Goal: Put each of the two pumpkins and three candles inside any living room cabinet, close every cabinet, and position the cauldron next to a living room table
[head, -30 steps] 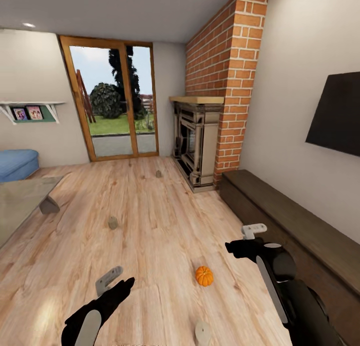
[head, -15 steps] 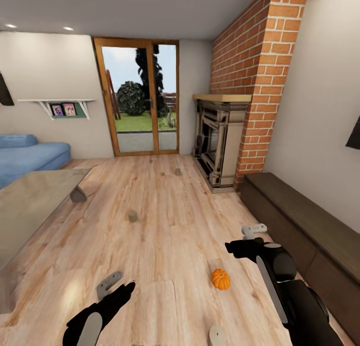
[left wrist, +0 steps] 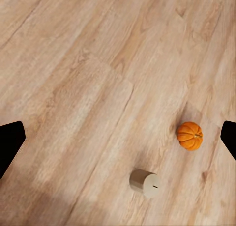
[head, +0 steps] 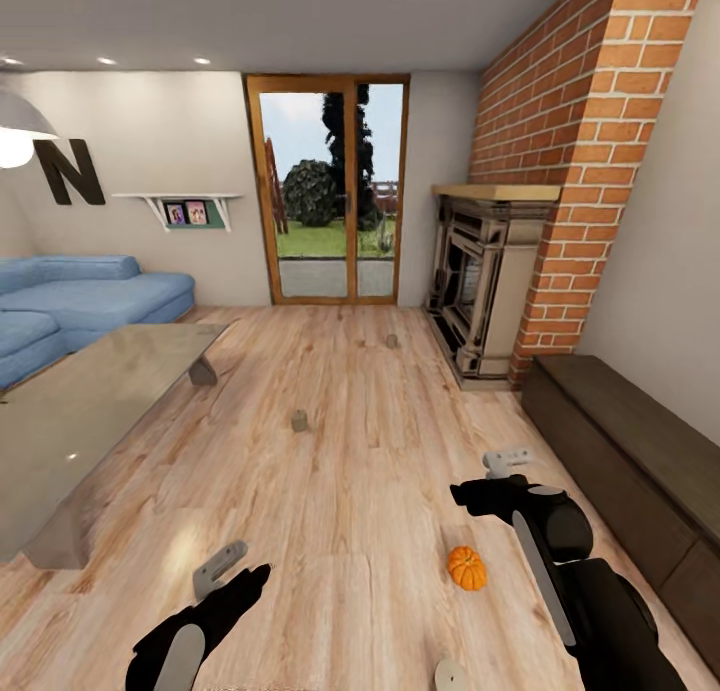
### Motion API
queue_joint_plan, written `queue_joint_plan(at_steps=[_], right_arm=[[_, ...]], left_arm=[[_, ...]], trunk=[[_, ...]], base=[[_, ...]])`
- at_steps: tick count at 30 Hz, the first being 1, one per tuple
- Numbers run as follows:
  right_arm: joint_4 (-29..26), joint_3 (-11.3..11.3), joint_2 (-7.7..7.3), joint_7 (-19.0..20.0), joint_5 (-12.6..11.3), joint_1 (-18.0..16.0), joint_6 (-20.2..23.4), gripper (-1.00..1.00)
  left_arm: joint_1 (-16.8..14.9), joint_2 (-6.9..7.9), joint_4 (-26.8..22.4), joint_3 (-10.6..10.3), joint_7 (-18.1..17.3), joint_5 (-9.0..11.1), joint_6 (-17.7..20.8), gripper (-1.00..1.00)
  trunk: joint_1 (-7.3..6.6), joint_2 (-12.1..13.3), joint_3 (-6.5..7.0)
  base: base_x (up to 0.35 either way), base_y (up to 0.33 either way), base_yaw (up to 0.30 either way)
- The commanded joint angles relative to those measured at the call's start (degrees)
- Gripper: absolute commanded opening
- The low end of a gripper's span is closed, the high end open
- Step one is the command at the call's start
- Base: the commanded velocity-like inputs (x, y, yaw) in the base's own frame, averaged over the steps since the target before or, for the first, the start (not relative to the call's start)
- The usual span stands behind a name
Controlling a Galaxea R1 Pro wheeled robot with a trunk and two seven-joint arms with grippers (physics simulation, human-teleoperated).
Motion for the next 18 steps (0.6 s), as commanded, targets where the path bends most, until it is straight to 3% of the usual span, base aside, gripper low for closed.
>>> queue_joint_plan(at_steps=[1,18], right_arm=[[-0.1,0.1,-0.05,0.1,0.0,0.0,0.3,1.00],[-0.1,0.1,-0.08,0.1,0.1,0.0,0.3,1.00]], left_arm=[[0.0,-0.05,-0.1,0.1,0.5,0.6,0.2,1.00],[0.0,-0.05,-0.1,0.1,0.5,0.6,0.2,1.00]], trunk=[[0.00,0.0,-0.10],[0.00,0.0,-0.75]], base=[[0.000,-0.012,0.289],[0.000,-0.002,0.289]])
